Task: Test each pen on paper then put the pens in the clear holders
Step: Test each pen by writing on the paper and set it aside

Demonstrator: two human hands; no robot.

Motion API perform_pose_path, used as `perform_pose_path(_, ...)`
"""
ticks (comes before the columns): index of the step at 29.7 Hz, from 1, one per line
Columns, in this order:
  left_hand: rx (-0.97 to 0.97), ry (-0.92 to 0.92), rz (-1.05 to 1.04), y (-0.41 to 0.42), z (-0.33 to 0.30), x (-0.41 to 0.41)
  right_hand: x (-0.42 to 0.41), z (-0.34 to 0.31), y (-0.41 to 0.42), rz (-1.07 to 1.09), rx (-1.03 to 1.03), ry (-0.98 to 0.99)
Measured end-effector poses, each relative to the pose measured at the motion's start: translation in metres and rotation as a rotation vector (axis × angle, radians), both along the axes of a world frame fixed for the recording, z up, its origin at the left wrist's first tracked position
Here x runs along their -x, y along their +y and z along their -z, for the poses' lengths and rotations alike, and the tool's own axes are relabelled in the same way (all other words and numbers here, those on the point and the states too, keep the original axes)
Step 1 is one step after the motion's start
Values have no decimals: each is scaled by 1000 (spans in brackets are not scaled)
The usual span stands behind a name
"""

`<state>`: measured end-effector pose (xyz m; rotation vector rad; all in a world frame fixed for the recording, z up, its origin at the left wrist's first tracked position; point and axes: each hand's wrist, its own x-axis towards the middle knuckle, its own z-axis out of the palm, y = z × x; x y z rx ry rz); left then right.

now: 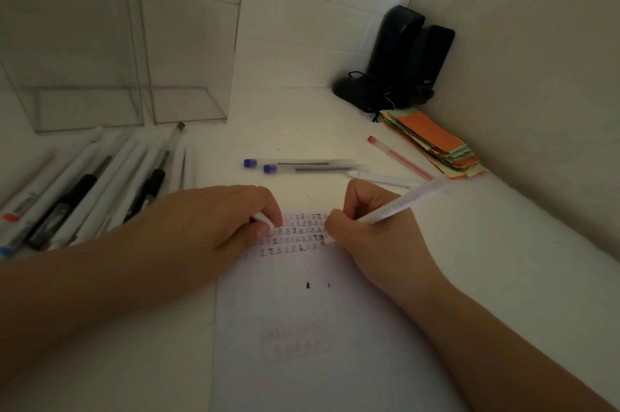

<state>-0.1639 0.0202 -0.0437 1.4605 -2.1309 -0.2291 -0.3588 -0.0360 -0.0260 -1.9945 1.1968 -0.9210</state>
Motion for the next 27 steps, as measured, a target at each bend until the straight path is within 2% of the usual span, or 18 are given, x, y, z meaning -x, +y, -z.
perform_pose_path(27, 41, -8, 19, 2, -4, 0, 5, -1, -3, -18, -54, -19)
